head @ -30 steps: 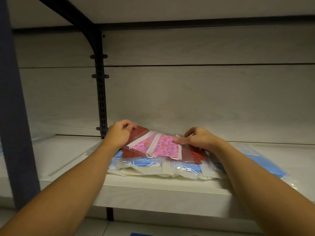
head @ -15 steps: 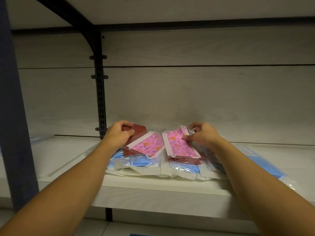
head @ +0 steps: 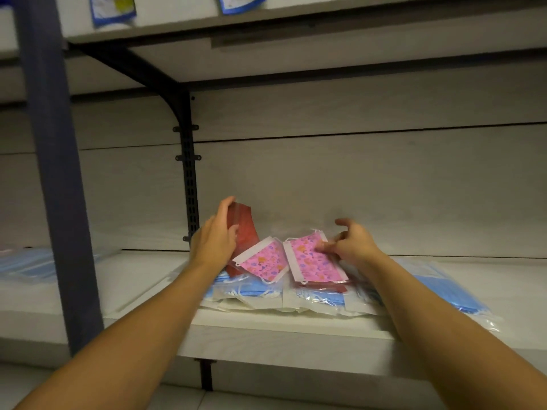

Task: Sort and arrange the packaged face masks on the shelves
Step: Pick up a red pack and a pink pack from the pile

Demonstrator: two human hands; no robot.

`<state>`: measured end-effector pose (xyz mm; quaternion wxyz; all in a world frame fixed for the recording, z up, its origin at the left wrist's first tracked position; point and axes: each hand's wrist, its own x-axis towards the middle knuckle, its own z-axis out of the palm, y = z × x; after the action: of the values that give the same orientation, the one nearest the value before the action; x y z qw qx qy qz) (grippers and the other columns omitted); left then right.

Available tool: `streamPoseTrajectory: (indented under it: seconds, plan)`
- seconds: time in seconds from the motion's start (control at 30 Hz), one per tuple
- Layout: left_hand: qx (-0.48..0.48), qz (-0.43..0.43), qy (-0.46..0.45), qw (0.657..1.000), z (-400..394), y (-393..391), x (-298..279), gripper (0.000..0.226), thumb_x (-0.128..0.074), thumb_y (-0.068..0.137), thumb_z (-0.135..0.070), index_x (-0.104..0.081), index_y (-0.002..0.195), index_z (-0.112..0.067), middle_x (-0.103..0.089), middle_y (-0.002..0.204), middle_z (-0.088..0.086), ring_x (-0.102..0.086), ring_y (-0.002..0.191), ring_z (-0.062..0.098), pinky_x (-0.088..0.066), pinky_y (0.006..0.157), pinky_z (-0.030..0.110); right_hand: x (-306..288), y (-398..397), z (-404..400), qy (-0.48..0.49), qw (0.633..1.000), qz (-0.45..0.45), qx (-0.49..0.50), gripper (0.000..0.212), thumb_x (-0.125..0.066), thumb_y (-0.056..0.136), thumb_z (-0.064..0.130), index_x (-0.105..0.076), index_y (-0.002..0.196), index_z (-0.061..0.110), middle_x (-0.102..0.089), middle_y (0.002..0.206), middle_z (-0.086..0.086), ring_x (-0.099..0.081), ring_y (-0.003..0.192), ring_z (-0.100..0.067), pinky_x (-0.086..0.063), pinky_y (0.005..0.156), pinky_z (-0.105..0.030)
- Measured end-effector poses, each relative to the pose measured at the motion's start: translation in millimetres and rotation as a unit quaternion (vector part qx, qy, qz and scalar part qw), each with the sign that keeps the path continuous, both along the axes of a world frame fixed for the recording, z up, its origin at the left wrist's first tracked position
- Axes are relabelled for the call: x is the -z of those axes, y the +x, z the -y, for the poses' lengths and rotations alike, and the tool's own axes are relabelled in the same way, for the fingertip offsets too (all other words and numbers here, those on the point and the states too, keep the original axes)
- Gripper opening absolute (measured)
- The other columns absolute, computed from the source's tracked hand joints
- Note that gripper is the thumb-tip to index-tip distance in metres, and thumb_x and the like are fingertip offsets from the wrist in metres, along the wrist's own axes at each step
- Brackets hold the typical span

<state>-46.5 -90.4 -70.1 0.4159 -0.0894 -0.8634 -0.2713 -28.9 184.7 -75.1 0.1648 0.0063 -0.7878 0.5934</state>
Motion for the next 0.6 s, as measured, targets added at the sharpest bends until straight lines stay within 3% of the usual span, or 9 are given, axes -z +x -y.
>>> streamPoseTrajectory:
  seconds: [0.1, 0.2, 0.27, 0.3, 0.37, 0.43, 0.53, 0.6]
  plan:
    - [0.014, -0.008, 0.080, 0.997, 4.1, 11.5, -9.8, 0.076, -0.069, 0.095, -0.016, -0.023, 0.151, -0.041, -0.068, 0.105, 0.013, -0.067, 0.091, 0.032, -0.057, 0.078, 0.048, -7.1, 6.8, 4.8, -0.081, 0.996, 0.016, -0.040, 0.087, -0.085, 0.071, -0.009, -0.041, 0.144, 0.005, -0.060, 0.107, -0.018, -0.067, 0.072, -0.020, -0.053, 0.047, -0.020]
    - [0.063, 0.009, 0.212, 0.975, 5.2, 32.4, -25.5, 0.088, -0.074, 0.091, -0.009, -0.021, 0.154, -0.040, -0.064, 0.121, 0.011, -0.069, 0.089, 0.023, -0.060, 0.075, 0.042, -12.5, 14.2, 7.9, -0.145, 0.986, 0.032, -0.081, 0.080, -0.087, 0.070, -0.005, -0.047, 0.139, 0.005, -0.065, 0.117, -0.019, -0.075, 0.084, -0.029, -0.064, 0.068, -0.040]
    - [0.075, 0.022, 0.291, 0.953, 7.5, 45.1, -37.4, 0.079, -0.075, 0.089, -0.007, -0.033, 0.151, -0.029, -0.064, 0.120, 0.006, -0.069, 0.084, 0.016, -0.060, 0.069, 0.035, -12.8, 19.7, 7.3, -0.162, 0.981, 0.031, -0.101, 0.074, -0.090, 0.067, 0.002, -0.054, 0.131, 0.002, -0.070, 0.113, -0.021, -0.075, 0.089, -0.034, -0.061, 0.079, -0.053]
    - [0.075, 0.022, 0.319, 0.945, 10.0, 49.4, -43.3, 0.065, -0.076, 0.088, -0.006, -0.045, 0.142, -0.022, -0.067, 0.117, 0.006, -0.070, 0.083, 0.017, -0.061, 0.072, 0.039, -12.8, 23.1, 8.1, -0.162, 0.980, 0.024, -0.116, 0.060, -0.088, 0.071, 0.003, -0.060, 0.124, 0.001, -0.072, 0.108, -0.022, -0.075, 0.089, -0.036, -0.060, 0.081, -0.055]
    - [0.079, 0.017, 0.371, 0.925, 16.3, 59.2, -53.8, 0.033, -0.078, 0.085, -0.004, -0.063, 0.111, -0.017, -0.073, 0.105, 0.008, -0.071, 0.083, 0.022, -0.061, 0.081, 0.046, -15.5, 30.8, 11.0, -0.162, 0.976, 0.008, -0.145, 0.025, -0.078, 0.083, -0.001, -0.068, 0.107, 0.000, -0.075, 0.099, -0.022, -0.075, 0.086, -0.035, -0.062, 0.072, -0.048]
    - [0.090, 0.010, 0.408, 0.908, 21.7, 72.6, -62.6, 0.021, -0.078, 0.084, -0.001, -0.068, 0.094, -0.017, -0.074, 0.099, 0.012, -0.070, 0.081, 0.023, -0.062, 0.080, 0.043, -20.4, 33.2, 12.8, -0.181, 0.969, -0.008, -0.166, 0.015, -0.071, 0.088, -0.005, -0.070, 0.102, -0.001, -0.075, 0.095, -0.022, -0.074, 0.078, -0.031, -0.062, 0.060, -0.038]
    - [0.109, 0.001, 0.430, 0.896, 30.0, 95.5, -72.3, 0.020, -0.074, 0.087, 0.002, -0.071, 0.102, -0.011, -0.073, 0.090, 0.006, -0.069, 0.076, 0.016, -0.057, 0.061, 0.022, -27.8, 33.5, 18.2, -0.186, 0.964, -0.024, -0.186, 0.018, -0.070, 0.088, -0.005, -0.073, 0.104, 0.003, -0.076, 0.091, -0.017, -0.073, 0.069, -0.021, -0.058, 0.054, -0.029]
    - [0.113, -0.005, 0.437, 0.892, 36.9, 112.2, -76.3, 0.022, -0.073, 0.087, 0.002, -0.070, 0.107, -0.009, -0.073, 0.090, 0.004, -0.068, 0.076, 0.013, -0.053, 0.057, 0.017, -32.3, 35.4, 27.4, -0.185, 0.961, -0.022, -0.206, 0.021, -0.069, 0.087, -0.007, -0.072, 0.106, 0.003, -0.076, 0.085, -0.012, -0.072, 0.062, -0.015, -0.055, 0.053, -0.024]
